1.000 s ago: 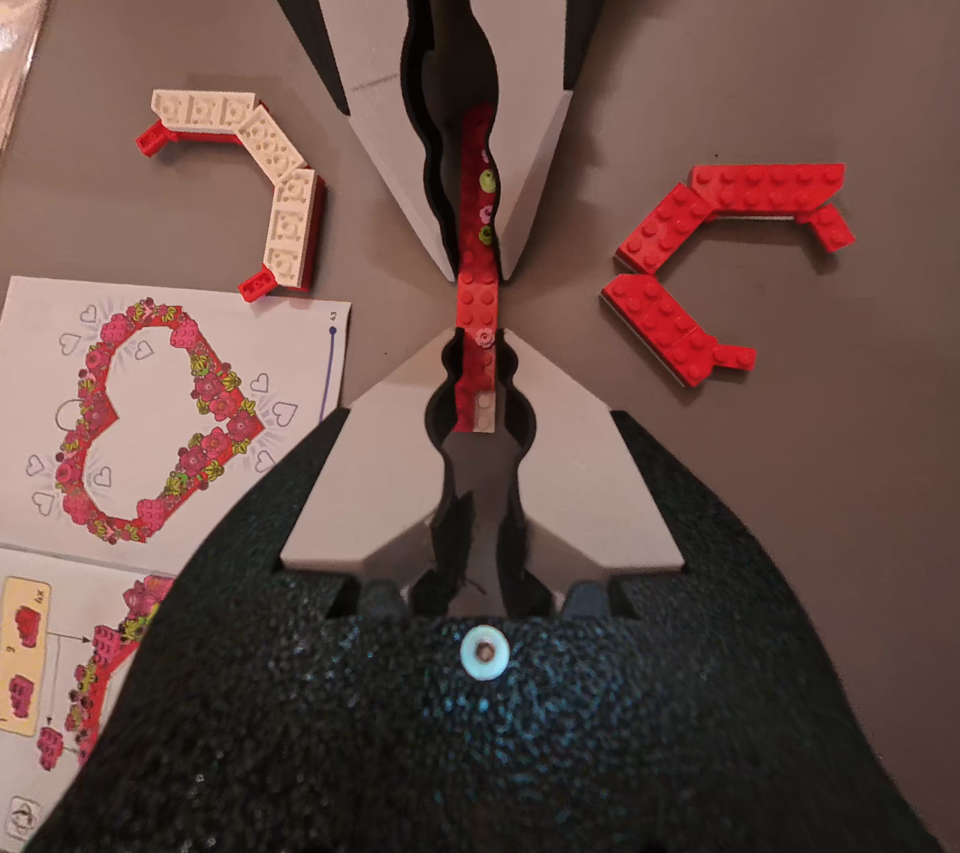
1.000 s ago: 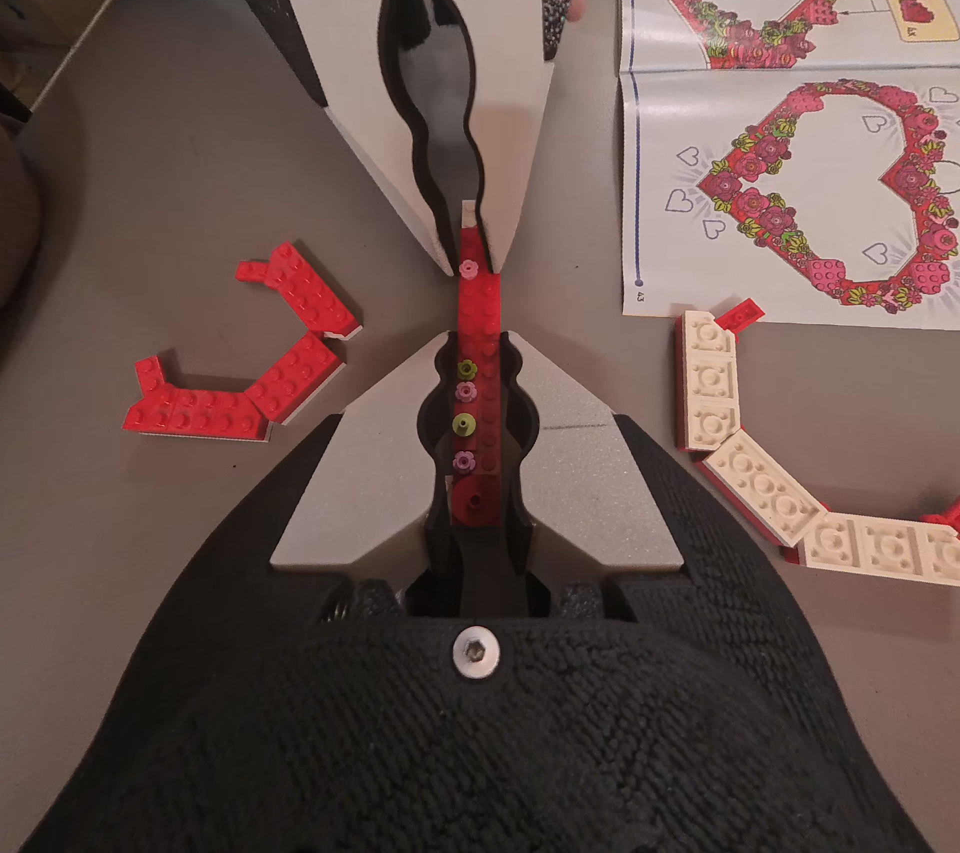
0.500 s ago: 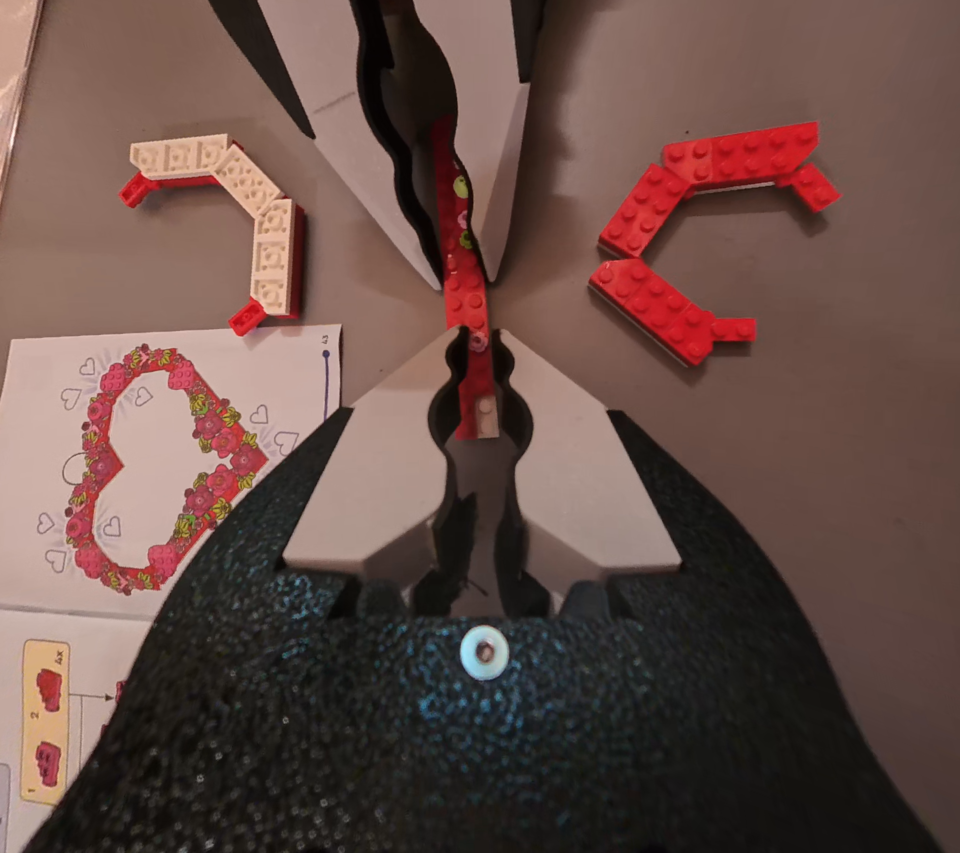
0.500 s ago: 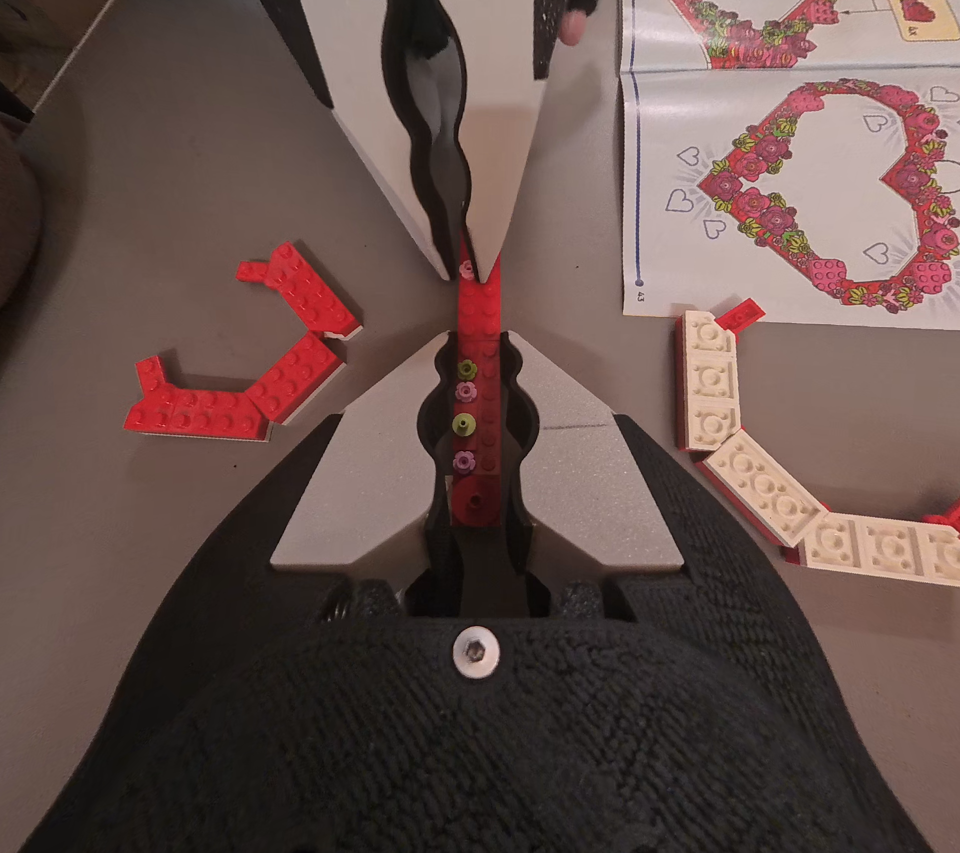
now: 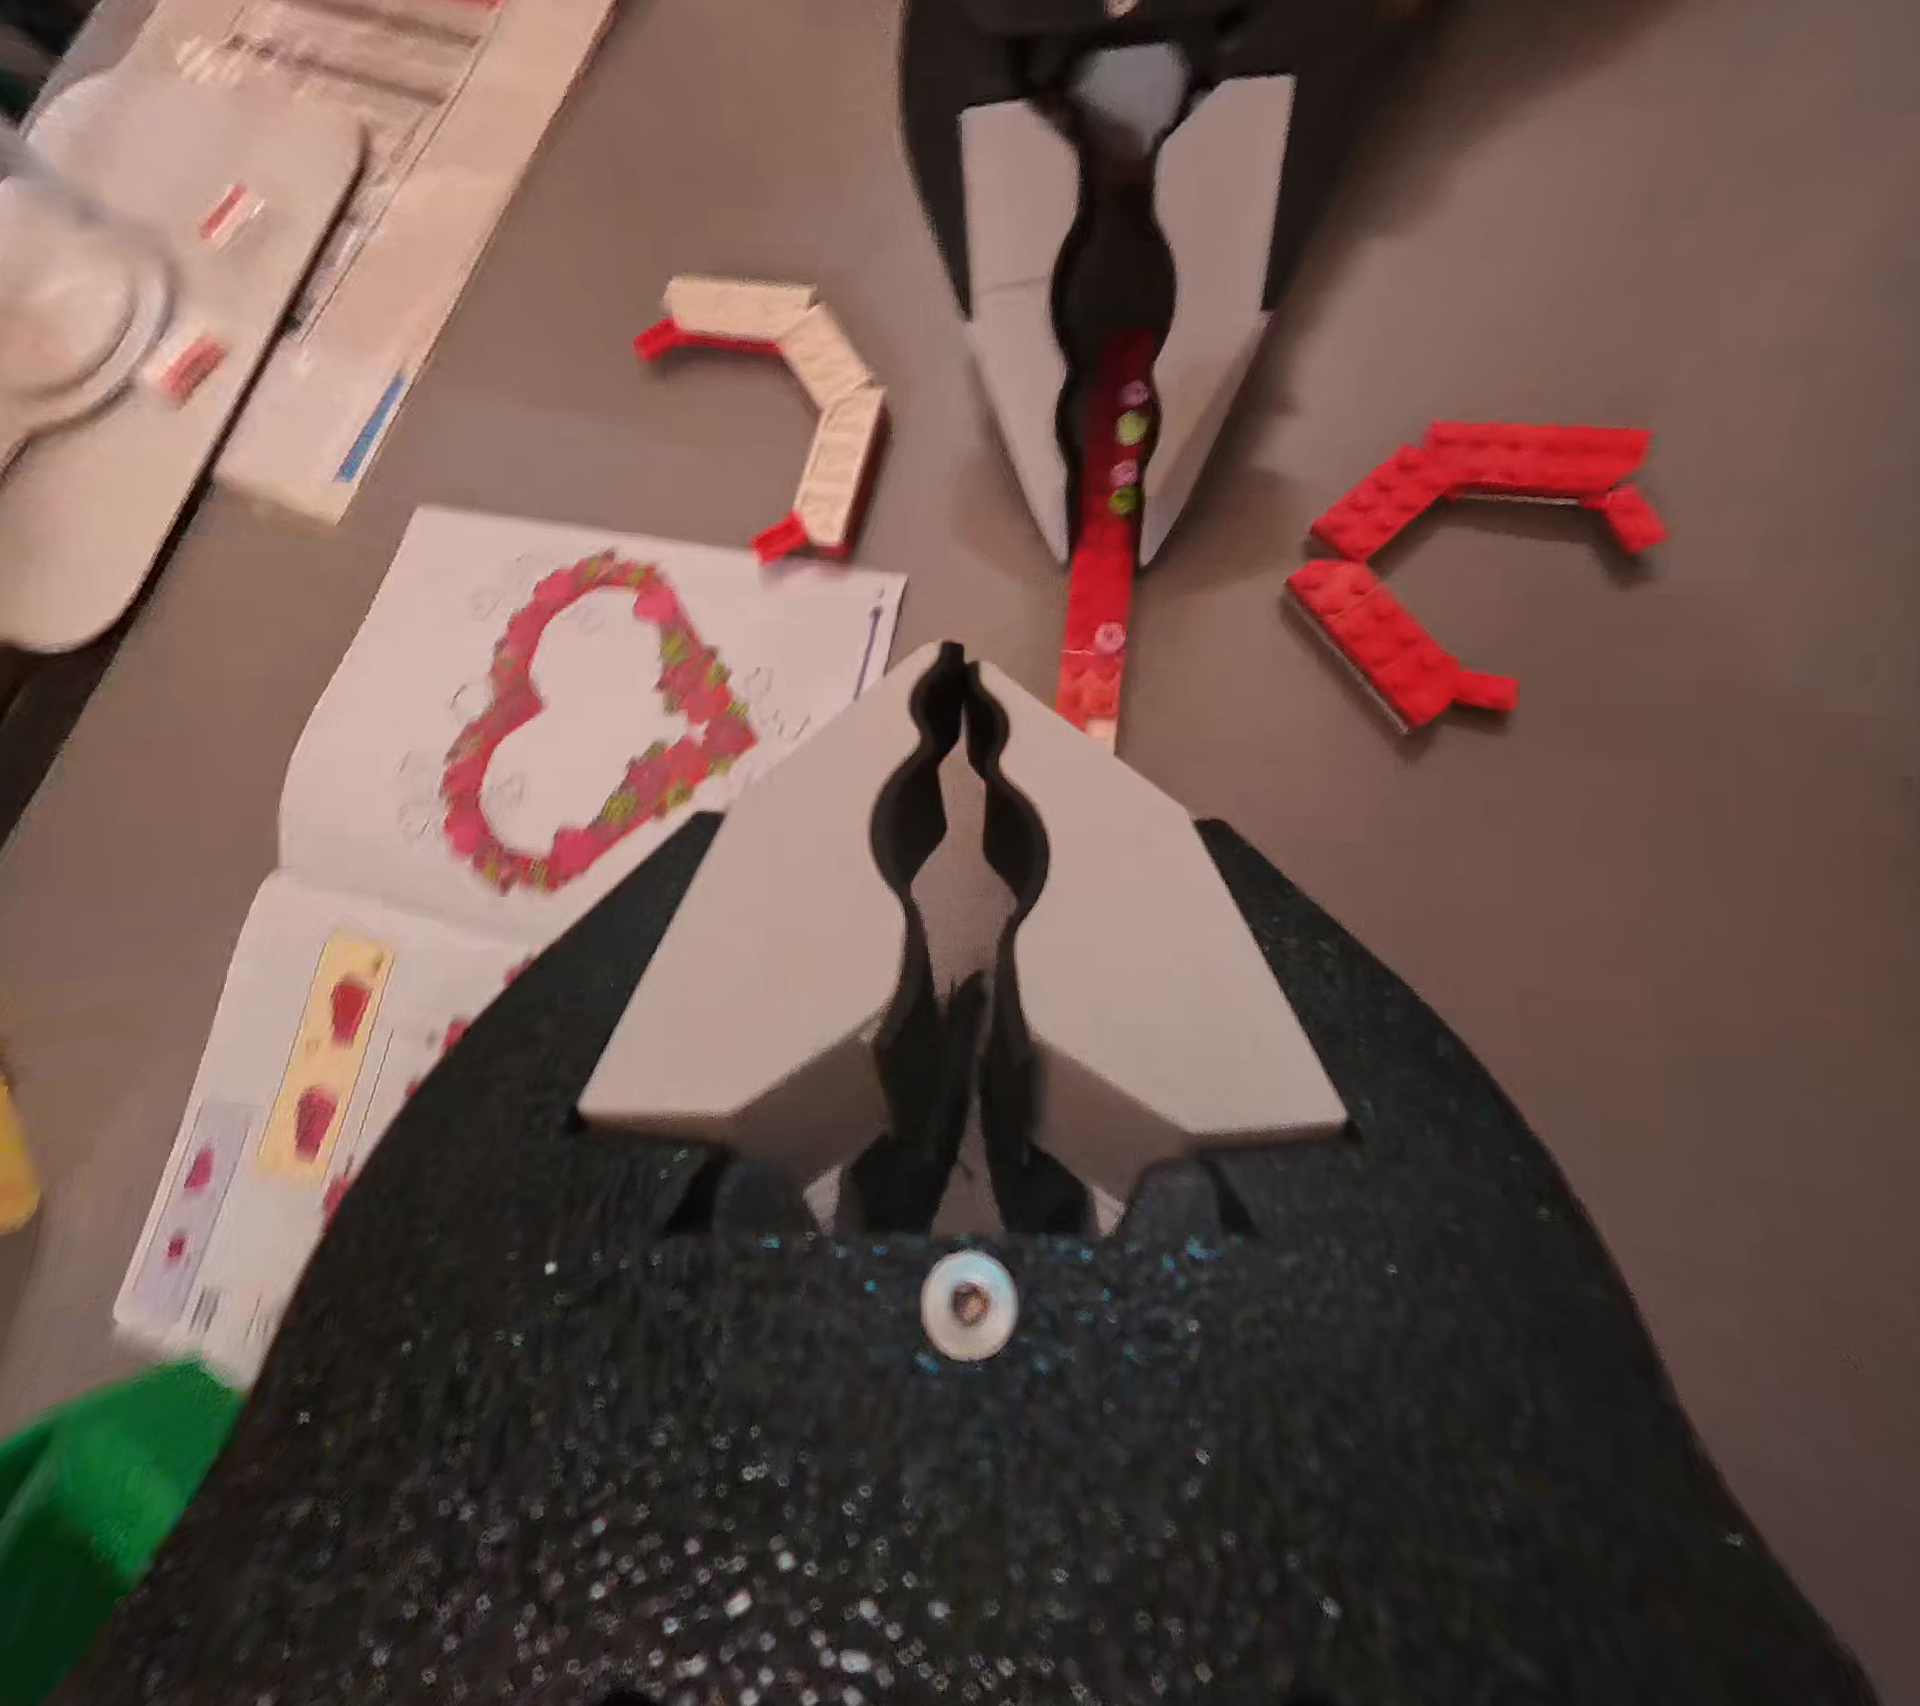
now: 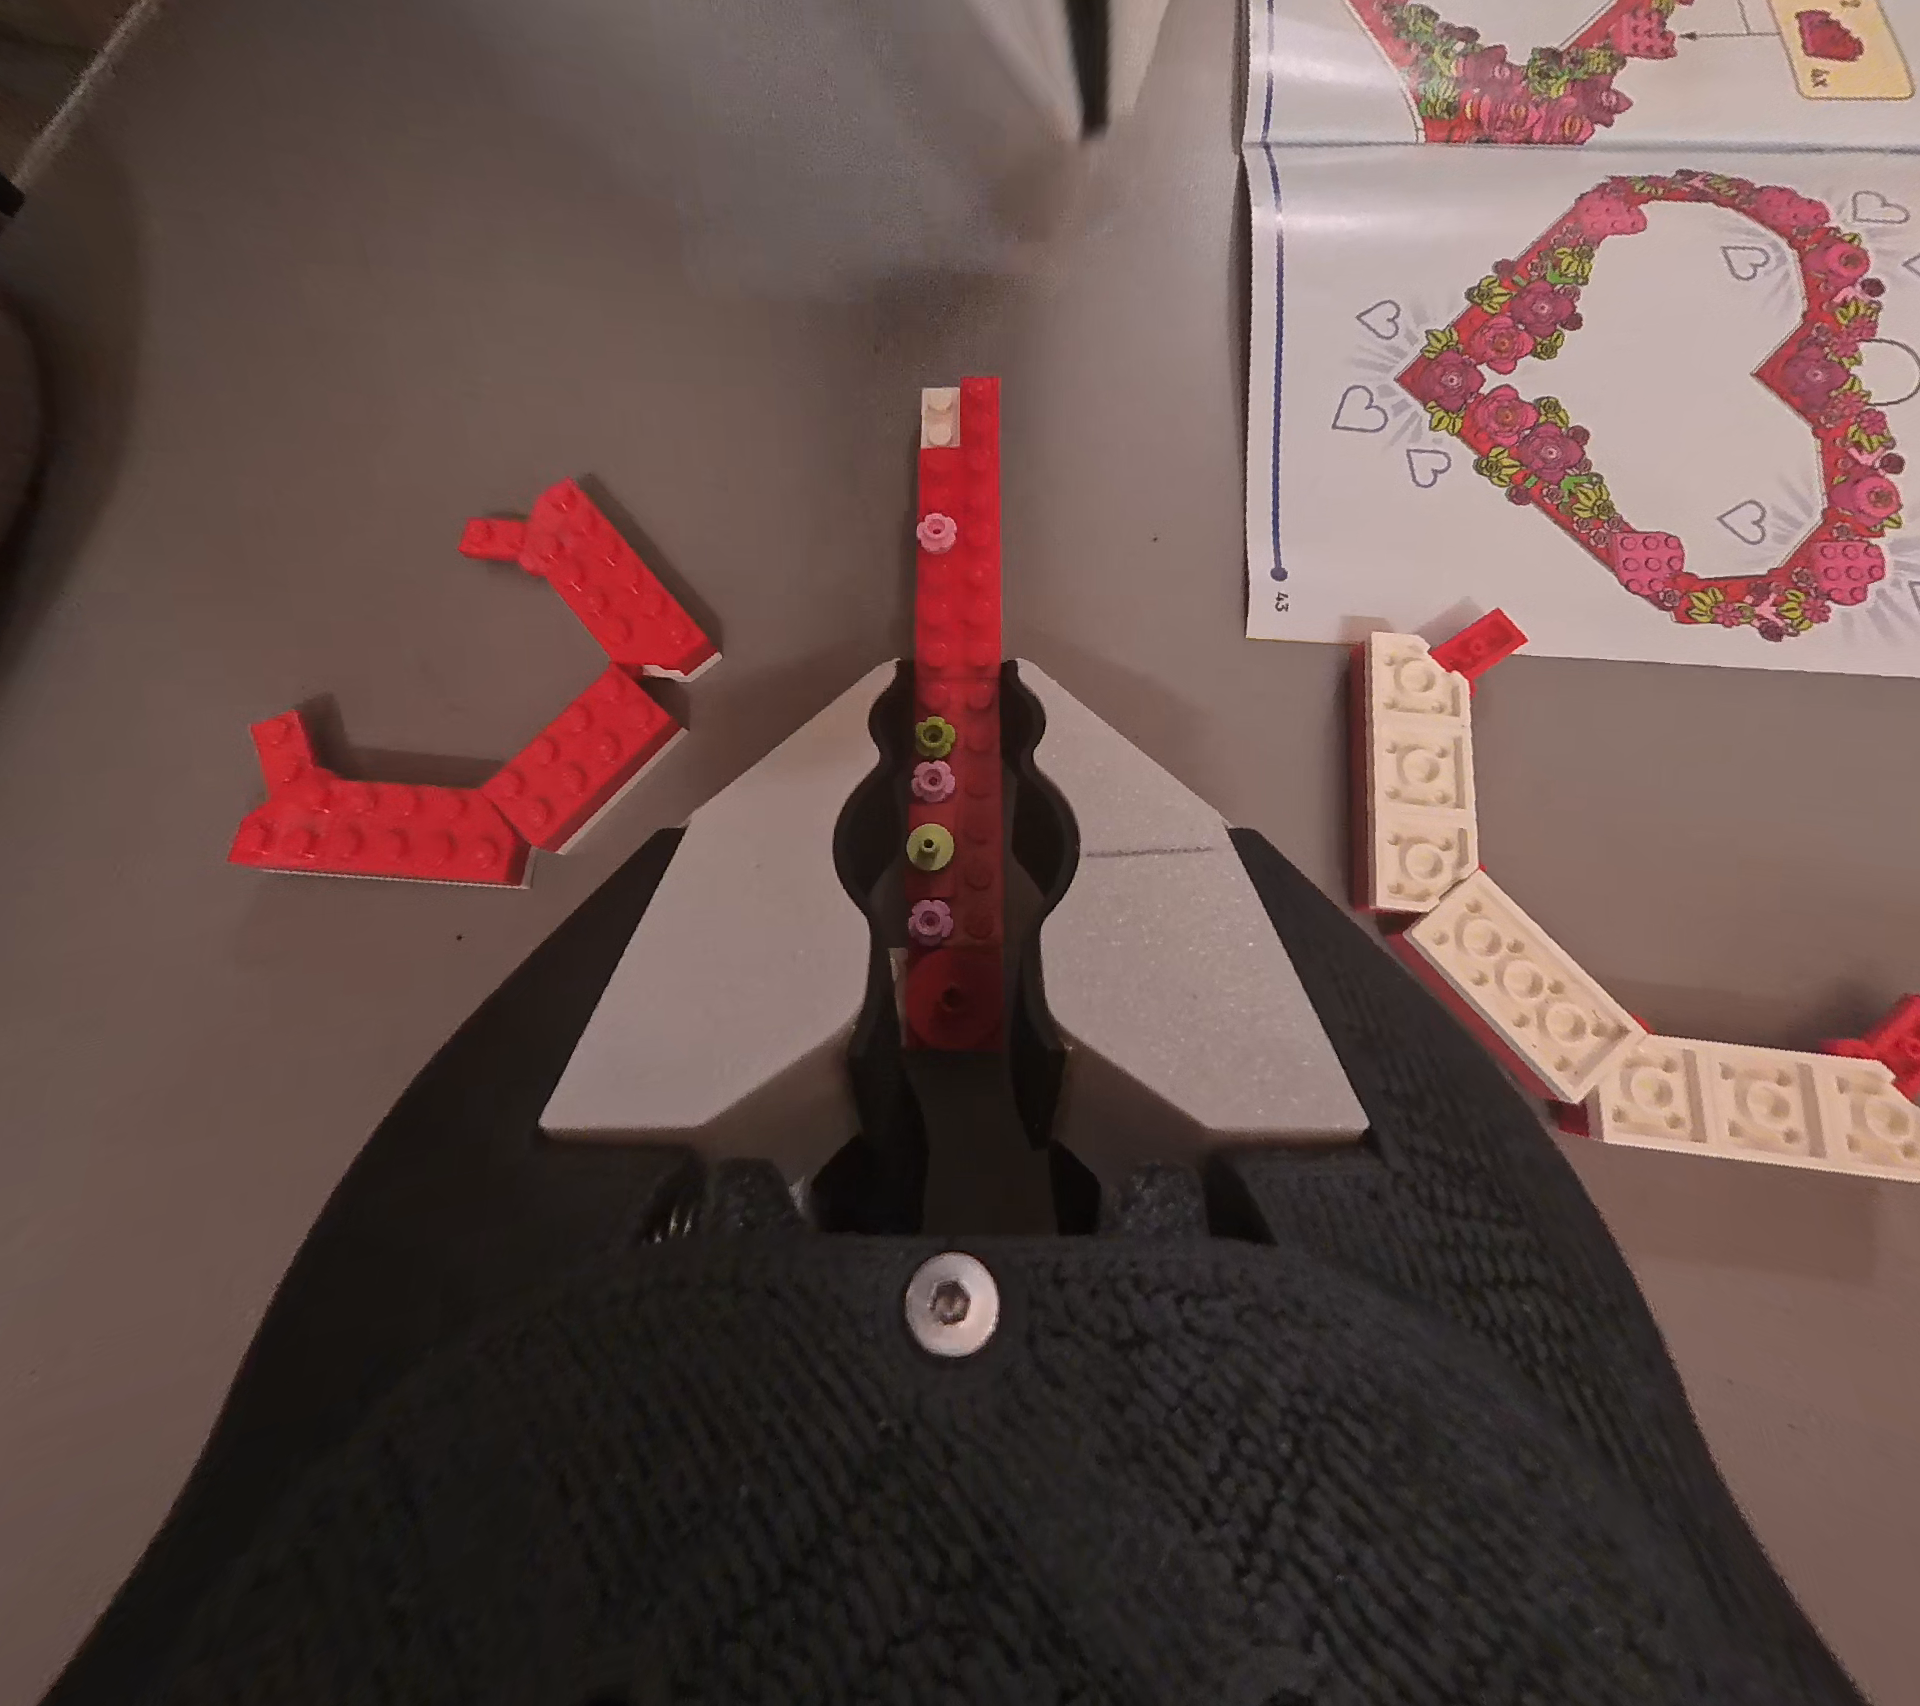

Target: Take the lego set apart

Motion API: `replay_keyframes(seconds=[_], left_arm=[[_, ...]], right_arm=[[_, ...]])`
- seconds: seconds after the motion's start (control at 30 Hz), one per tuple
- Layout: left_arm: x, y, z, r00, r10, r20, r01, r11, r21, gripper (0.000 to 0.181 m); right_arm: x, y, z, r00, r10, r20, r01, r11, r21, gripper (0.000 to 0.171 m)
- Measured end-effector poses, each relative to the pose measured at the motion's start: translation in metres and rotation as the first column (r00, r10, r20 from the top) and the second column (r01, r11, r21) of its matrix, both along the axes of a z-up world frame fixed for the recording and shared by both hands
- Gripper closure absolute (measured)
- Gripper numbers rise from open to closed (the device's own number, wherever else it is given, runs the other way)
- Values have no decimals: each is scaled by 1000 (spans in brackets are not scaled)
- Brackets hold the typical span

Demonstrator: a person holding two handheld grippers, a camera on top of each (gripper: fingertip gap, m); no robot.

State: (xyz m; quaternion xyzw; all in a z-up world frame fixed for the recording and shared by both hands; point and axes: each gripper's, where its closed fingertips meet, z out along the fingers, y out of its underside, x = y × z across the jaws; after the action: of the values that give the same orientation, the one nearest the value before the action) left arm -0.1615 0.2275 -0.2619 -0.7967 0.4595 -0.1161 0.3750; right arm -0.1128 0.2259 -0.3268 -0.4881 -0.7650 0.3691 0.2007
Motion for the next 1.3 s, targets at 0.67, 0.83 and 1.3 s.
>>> replay_keyframes(seconds=[0.67,0.83,1.3], left_arm=[[39,-12,-58,984,-137,-110,124,985,-117,175],[38,-11,-60,980,-150,-134,135,985,-111,177],[31,-8,-29,994,-68,-91,68,998,-1,181]], right_arm=[[0,0,1,1000,-5,-2,4,1000,-17,156],[-1,0,1,1000,-5,-2,5,1000,-12,156],[0,1,0,1000,-8,0,8,1000,21,156]])
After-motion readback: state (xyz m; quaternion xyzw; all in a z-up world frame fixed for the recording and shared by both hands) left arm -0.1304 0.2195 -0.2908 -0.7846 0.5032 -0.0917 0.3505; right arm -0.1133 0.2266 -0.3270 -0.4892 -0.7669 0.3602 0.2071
